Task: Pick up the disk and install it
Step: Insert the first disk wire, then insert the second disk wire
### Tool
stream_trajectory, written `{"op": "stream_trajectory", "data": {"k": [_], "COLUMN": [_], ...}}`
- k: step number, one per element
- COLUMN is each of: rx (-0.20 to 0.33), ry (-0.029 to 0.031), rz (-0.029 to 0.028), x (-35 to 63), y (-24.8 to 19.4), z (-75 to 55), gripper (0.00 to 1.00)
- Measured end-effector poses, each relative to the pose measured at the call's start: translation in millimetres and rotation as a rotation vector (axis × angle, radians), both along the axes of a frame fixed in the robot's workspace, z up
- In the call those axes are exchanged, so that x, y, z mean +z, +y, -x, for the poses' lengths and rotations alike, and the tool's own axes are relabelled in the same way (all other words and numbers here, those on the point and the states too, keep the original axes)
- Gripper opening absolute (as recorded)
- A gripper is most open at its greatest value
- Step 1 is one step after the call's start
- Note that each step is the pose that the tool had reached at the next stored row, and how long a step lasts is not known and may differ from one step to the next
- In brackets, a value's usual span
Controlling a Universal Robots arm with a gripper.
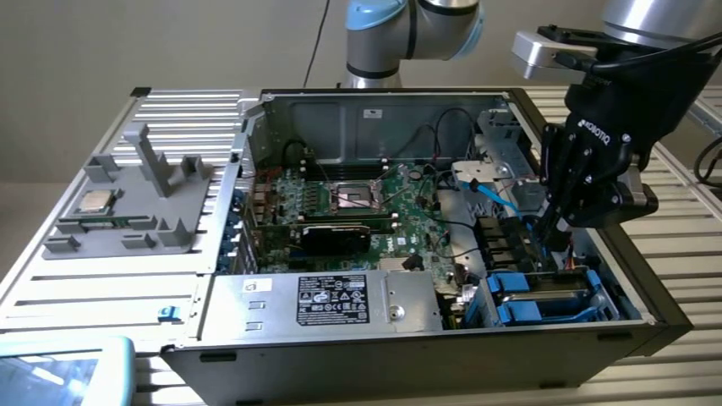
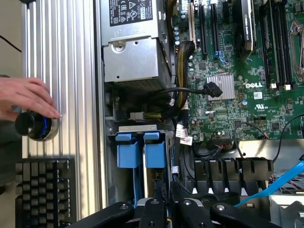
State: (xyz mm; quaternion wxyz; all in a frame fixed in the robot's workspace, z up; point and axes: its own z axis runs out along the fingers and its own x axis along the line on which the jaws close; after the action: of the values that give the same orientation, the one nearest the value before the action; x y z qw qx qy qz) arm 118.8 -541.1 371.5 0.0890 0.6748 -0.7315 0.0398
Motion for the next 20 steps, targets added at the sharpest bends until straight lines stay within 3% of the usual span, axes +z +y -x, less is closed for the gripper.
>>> {"op": "stream_trajectory", "data": {"k": [16,20], "rx": [0.0,0.0], "ry": [0.0,0.0], "rz": [-0.0007,-0.0219], "x": [0.1,0.0], "y": [-0.7,-9.1], "z": [0.1,0.9], "gripper": [0.16,0.16]}}
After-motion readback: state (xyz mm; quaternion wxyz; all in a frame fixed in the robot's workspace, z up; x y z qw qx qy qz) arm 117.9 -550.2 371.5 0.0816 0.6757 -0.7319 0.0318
